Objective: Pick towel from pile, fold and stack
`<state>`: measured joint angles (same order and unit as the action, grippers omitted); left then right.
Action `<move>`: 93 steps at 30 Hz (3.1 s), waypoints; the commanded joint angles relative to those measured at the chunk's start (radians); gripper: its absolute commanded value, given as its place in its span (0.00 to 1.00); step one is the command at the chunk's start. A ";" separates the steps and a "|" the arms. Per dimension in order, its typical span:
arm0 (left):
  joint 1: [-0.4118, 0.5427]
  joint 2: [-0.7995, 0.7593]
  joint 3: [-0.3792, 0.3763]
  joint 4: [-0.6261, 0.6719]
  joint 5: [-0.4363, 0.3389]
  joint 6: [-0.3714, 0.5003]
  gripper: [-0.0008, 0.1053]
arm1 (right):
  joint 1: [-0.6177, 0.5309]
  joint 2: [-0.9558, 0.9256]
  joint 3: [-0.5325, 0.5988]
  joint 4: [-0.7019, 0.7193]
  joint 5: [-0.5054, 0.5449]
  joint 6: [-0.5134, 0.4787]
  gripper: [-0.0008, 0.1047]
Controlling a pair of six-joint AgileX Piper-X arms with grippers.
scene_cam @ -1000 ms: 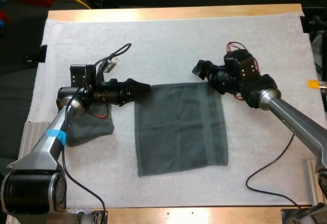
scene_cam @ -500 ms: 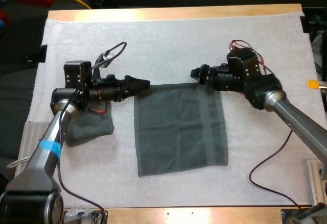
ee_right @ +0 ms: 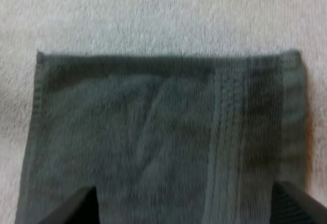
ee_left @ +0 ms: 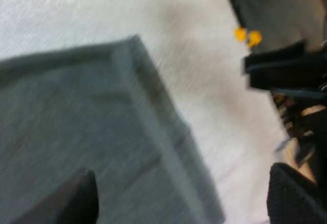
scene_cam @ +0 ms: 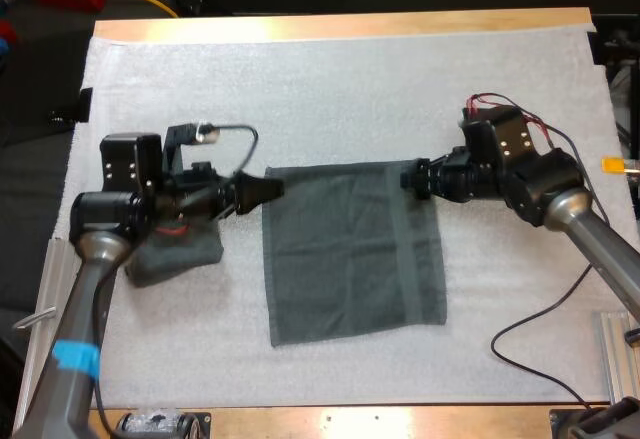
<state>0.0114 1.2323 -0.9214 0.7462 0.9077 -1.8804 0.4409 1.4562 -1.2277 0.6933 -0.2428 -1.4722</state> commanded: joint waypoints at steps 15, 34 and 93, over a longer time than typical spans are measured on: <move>-0.052 -0.305 -0.002 0.319 -0.206 0.136 0.63 | -0.007 -0.211 -0.003 0.250 0.005 -0.025 0.63; -0.144 -0.653 -0.002 0.598 -0.446 0.114 0.63 | -0.007 -0.529 0.213 0.342 0.007 0.035 0.63; -0.144 -0.827 0.072 0.804 -0.642 0.053 0.63 | -0.007 -0.394 0.734 -0.243 -0.212 0.420 0.63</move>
<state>-0.1276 0.4126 -0.8488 1.5415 0.2756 -1.8185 0.4409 1.0589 -0.4998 0.4626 -0.4383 -1.0609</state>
